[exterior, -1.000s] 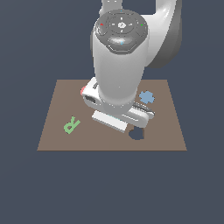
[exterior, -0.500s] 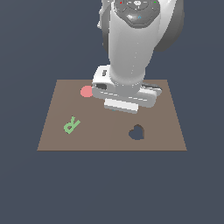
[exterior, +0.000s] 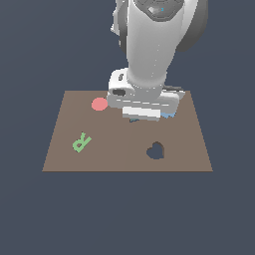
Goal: Insert a designated object into the corresponding slot on a board.
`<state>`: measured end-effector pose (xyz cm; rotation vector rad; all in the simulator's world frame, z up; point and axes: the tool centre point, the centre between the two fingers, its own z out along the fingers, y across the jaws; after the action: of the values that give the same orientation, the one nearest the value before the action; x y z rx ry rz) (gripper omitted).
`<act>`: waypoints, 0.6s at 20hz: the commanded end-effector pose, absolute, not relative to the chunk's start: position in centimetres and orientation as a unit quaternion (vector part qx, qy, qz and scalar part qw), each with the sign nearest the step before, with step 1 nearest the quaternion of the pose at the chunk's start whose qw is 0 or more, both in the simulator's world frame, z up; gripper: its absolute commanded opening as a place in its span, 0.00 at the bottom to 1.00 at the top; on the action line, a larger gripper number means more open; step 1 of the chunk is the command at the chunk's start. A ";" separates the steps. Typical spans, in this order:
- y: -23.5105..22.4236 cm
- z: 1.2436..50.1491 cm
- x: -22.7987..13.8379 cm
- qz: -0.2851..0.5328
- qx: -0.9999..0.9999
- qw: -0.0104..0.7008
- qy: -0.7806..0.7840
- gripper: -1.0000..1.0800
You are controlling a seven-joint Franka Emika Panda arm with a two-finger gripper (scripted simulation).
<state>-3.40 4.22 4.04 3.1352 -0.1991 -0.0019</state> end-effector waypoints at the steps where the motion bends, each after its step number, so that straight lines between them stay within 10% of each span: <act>1: 4.2 4.0 -3.4 -0.001 0.998 0.000 -0.063 0.00; 8: 4.1 3.1 -3.5 -0.001 0.998 0.000 -0.061 0.00; 9: 4.1 3.1 -3.5 -0.001 0.998 0.000 -0.061 0.96; 12: 4.1 3.1 -3.5 -0.001 0.998 0.000 -0.061 0.96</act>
<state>-3.51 4.13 3.07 3.1352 -0.1934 -0.0028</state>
